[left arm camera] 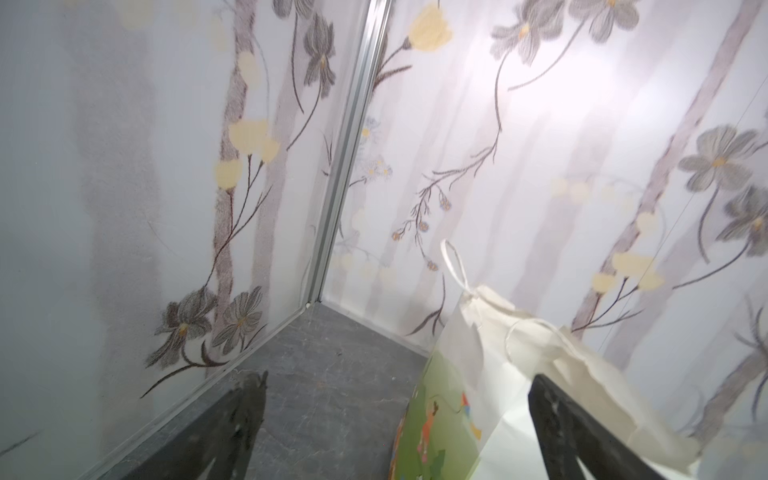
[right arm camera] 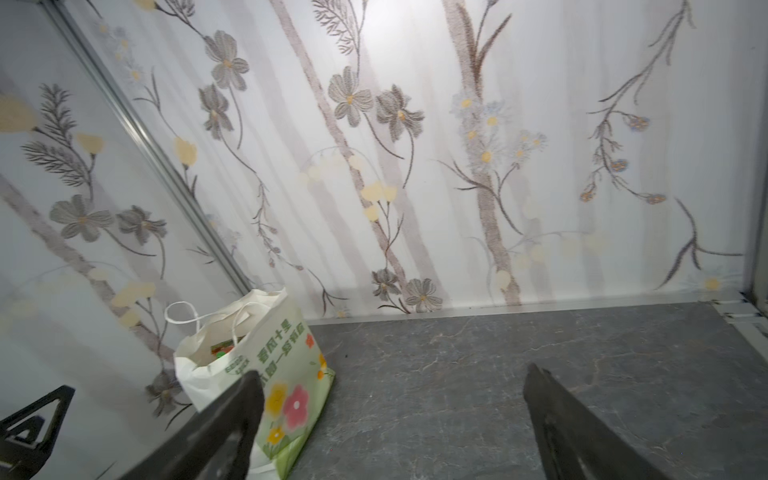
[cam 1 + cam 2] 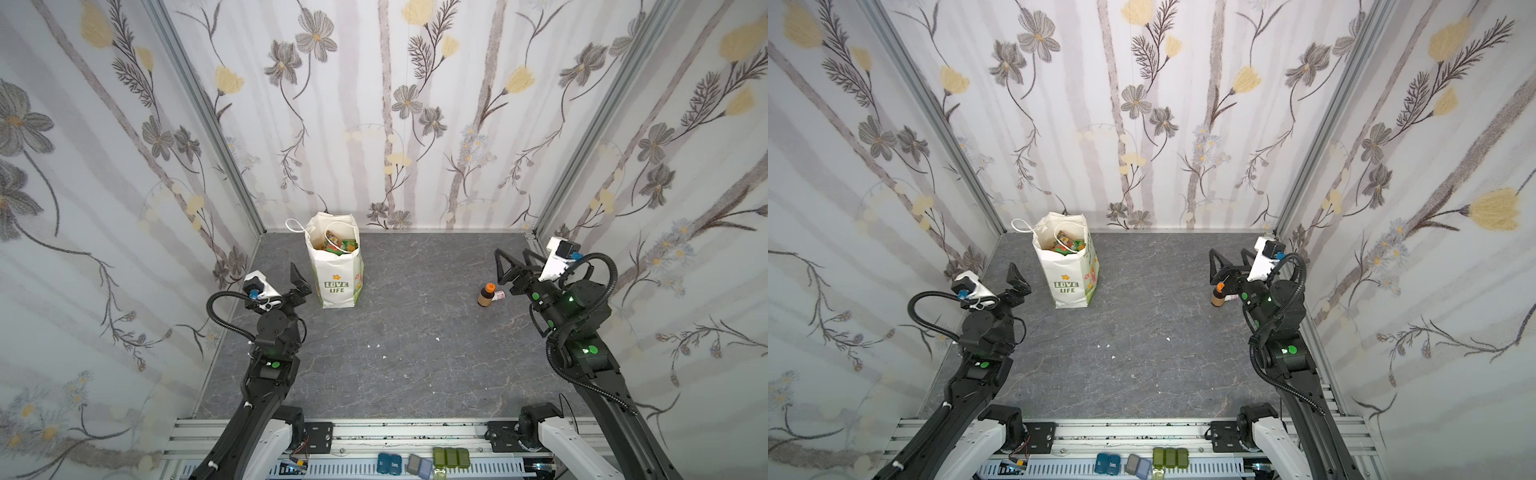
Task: Take the snacks out of the paper bag
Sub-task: 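Raise both arms and move the left gripper toward the paper bag, then lower the left gripper into the bag while the right gripper waits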
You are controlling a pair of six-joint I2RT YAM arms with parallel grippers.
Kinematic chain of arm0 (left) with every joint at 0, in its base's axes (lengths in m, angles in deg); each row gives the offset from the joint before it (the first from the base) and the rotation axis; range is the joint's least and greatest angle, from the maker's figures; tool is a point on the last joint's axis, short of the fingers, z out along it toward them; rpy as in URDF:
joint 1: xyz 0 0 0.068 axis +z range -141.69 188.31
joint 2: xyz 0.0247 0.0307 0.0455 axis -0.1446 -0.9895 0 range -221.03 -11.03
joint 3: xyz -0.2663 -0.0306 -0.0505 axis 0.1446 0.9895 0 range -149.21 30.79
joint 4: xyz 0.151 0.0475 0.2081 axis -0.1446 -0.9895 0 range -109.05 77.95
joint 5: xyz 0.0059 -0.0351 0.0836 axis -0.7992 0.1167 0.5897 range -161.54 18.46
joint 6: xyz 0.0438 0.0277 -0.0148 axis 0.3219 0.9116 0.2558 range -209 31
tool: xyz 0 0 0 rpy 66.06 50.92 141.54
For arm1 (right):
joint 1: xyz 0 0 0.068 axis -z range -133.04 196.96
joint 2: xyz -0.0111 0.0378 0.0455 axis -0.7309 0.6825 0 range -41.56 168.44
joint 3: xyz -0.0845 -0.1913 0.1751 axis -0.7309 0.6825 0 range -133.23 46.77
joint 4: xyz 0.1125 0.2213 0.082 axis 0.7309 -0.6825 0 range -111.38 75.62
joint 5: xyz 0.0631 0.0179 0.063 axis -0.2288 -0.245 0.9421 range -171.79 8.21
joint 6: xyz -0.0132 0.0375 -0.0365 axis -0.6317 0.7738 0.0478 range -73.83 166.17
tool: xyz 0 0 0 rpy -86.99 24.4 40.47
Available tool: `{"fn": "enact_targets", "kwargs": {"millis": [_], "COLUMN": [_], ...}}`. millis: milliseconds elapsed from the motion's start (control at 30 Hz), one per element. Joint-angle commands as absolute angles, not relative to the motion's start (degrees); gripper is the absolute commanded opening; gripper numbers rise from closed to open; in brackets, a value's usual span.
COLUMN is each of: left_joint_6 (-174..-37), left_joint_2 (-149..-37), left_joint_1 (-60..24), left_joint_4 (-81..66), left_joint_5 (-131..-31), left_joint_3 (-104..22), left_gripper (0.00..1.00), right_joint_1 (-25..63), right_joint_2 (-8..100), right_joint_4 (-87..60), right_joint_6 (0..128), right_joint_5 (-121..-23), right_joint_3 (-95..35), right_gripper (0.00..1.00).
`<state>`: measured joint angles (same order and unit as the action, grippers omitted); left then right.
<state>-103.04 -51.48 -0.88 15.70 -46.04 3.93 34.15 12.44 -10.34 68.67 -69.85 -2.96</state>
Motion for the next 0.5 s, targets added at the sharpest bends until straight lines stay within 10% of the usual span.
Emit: {"fn": "enact_targets", "kwargs": {"millis": [0, 467], "left_joint_6": [-116.2, -109.14], "left_joint_2": [-49.86, -92.58], "left_joint_1": [-0.92, -0.91], "left_joint_4": [-9.13, -50.04], "left_joint_5": [-50.36, -68.99], "left_joint_3": [-6.23, -65.62], "left_gripper": [1.0, 0.77], "right_joint_1": [29.1, 6.04], "right_joint_2": [15.51, 28.01], "right_joint_4": [-23.21, -39.39], "right_joint_6": [68.67, 67.88], "right_joint_5": [-66.42, -63.95], "right_joint_3": [-9.13, -25.88], "right_gripper": [0.96, 0.92]}}
